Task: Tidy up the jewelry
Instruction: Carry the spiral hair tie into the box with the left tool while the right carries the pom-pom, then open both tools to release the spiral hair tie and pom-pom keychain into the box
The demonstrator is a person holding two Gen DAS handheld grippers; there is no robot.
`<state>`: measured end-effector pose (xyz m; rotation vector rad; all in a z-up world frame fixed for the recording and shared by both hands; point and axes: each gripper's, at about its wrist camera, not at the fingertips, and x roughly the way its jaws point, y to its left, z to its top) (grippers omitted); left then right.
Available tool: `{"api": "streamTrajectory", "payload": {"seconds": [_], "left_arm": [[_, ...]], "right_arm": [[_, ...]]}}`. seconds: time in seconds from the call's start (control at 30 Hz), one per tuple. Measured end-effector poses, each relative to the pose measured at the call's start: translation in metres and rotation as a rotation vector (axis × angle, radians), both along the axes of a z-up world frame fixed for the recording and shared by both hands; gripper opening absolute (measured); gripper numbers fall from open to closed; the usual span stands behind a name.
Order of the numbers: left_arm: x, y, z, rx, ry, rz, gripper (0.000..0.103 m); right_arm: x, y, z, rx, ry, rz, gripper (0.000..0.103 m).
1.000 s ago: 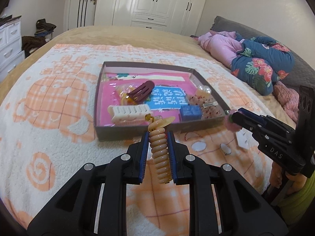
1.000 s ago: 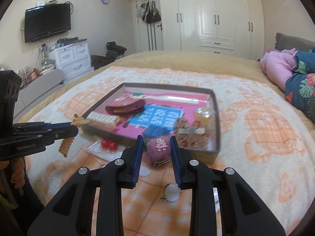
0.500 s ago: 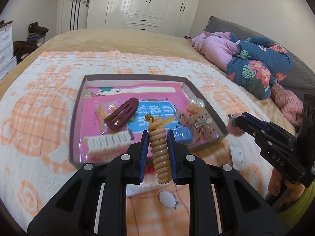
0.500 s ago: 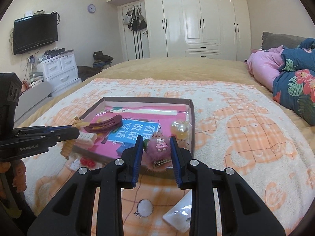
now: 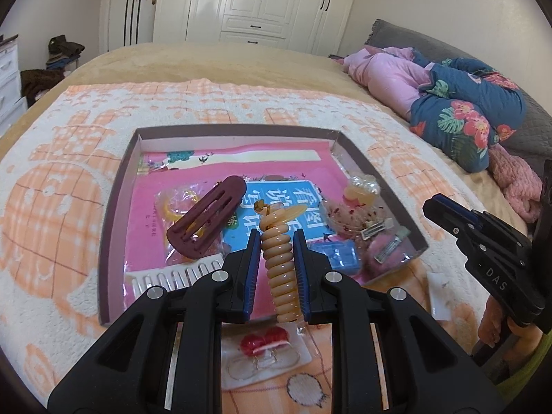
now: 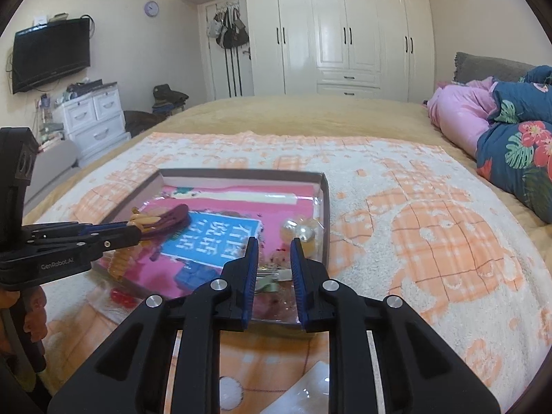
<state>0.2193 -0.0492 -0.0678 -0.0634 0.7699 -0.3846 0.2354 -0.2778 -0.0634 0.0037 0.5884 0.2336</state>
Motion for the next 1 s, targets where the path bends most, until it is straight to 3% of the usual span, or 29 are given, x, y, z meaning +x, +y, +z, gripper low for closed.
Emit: {"api": "streamTrajectory", "payload": {"seconds": [0.6,0.7,1.0], "left_arm": [[0.017,-0.002,-0.029,0.032,0.045,0.0,0.013],[0.016,-0.003,-0.028,0.033,0.042,-0.002,0.014],[0.01,-0.003,-0.021,0.032,0.027,-0.005,0.033]], "right_arm": [[0.014,-0.002,-0.033,0.004,0.107,-0.021,0.02],[0.013,-0.004,-0.032,0.012,0.105,-0.027,0.038],[0.004,-0.004,-0.025,0.005,0.071,-0.025,0.062]]}}
